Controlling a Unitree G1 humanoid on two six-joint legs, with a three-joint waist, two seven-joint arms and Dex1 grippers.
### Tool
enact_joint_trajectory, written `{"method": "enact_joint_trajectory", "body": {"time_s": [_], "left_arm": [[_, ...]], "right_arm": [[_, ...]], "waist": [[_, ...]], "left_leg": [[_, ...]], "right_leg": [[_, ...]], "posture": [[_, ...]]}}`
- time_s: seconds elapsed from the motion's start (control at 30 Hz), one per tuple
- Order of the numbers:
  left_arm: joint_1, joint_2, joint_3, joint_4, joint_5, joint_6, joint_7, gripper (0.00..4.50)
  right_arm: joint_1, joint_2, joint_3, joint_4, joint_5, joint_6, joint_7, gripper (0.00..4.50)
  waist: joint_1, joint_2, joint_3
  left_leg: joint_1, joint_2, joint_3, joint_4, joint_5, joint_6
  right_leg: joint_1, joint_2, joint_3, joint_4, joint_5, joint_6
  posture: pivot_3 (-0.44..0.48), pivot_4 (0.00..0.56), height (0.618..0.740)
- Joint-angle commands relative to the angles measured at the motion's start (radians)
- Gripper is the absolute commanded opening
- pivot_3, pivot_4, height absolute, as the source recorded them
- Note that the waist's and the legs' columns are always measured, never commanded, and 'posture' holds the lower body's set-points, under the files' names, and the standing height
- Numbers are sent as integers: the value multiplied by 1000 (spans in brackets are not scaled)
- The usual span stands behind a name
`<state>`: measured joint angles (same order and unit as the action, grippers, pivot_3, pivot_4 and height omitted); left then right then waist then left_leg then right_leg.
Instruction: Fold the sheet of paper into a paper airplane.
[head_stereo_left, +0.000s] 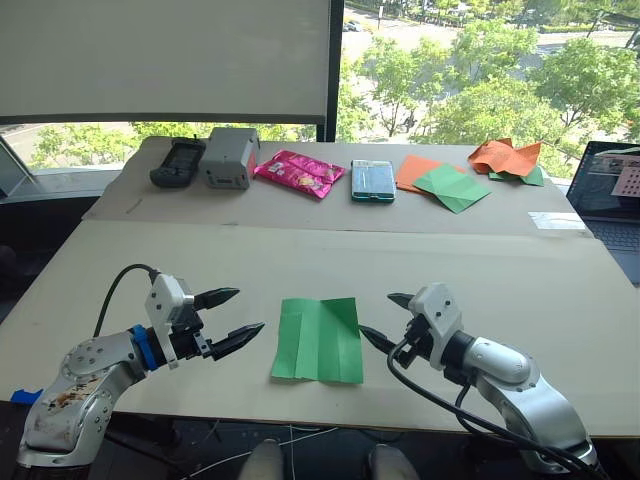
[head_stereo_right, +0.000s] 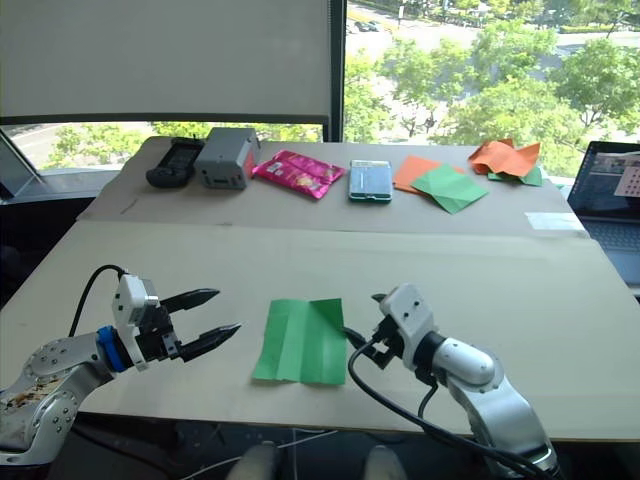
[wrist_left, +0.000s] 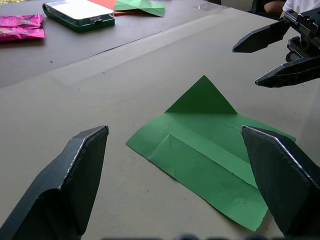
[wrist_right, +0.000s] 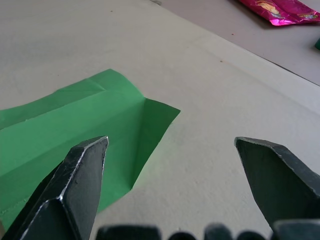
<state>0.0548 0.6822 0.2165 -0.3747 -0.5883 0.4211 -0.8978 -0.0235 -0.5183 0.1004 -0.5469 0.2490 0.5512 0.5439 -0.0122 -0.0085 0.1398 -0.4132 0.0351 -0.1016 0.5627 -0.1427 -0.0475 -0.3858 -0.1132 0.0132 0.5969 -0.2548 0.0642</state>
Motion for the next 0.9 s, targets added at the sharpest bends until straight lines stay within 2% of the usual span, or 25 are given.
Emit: {"method": "enact_joint_trajectory", "body": {"time_s": [0.03, 0.27, 0.4, 0.5, 0.7, 0.8, 0.87, 0.9], "left_arm": [[-13, 16, 6, 2, -3, 5, -6, 4500], [-16, 20, -12, 16, 9, 8, -17, 4500], [-60, 16, -64, 53, 21, 6, -44, 4500], [-124, 9, -172, 113, 78, -55, -126, 3657], [-262, -75, -357, 286, 202, -160, -203, 1616], [-293, -105, -409, 374, 260, -216, -220, 582], [-308, -117, -437, 434, 312, -250, -208, 35], [-316, -125, -446, 457, 333, -262, -200, 35]], "right_arm": [[-15, 6, -23, -23, 4, -27, -5, 4476], [-13, 4, -30, -25, 7, -21, -8, 4476], [-12, 6, -31, -28, 10, -9, -14, 4476], [-12, 8, -30, -34, 11, -1, -20, 4500], [15, -2, -39, -69, 11, 16, -35, 4500], [32, 1, -49, -97, 9, 32, -53, 4500], [40, -1, -56, -117, 9, 45, -62, 4500], [46, -3, -61, -136, 13, 56, -66, 4500]], "waist": [[0, 0, 0], [0, 0, 0], [2, 0, 0], [6, 0, -1], [9, 1, -2], [10, 1, -2], [7, 1, -2], [5, 1, -2]], "left_leg": [[0, 0, 0, 0, 0, 0], [0, 0, 0, 0, 0, 0], [0, 0, 0, 1, 0, 0], [0, 0, 0, 1, 0, 0], [0, 0, 0, 3, 2, 2], [0, 0, 0, 5, 3, 4], [1, 0, 0, 7, 3, 4], [2, 0, 0, 7, 3, 4]], "right_leg": [[0, 0, 0, 0, 0, 0], [0, 0, 0, 1, 0, 0], [1, 0, 0, 1, 0, 0], [1, 0, 0, 1, 0, 0], [2, 1, 1, 2, 0, 1], [3, 1, 1, 5, 1, 1], [3, 1, 1, 8, 1, 1], [3, 1, 1, 9, 1, 1]], "posture": [[0, 150, 720], [0, 150, 720], [0, 150, 720], [0, 150, 720], [0, 150, 720], [0, 150, 720], [0, 150, 720], [0, 150, 720]]}}
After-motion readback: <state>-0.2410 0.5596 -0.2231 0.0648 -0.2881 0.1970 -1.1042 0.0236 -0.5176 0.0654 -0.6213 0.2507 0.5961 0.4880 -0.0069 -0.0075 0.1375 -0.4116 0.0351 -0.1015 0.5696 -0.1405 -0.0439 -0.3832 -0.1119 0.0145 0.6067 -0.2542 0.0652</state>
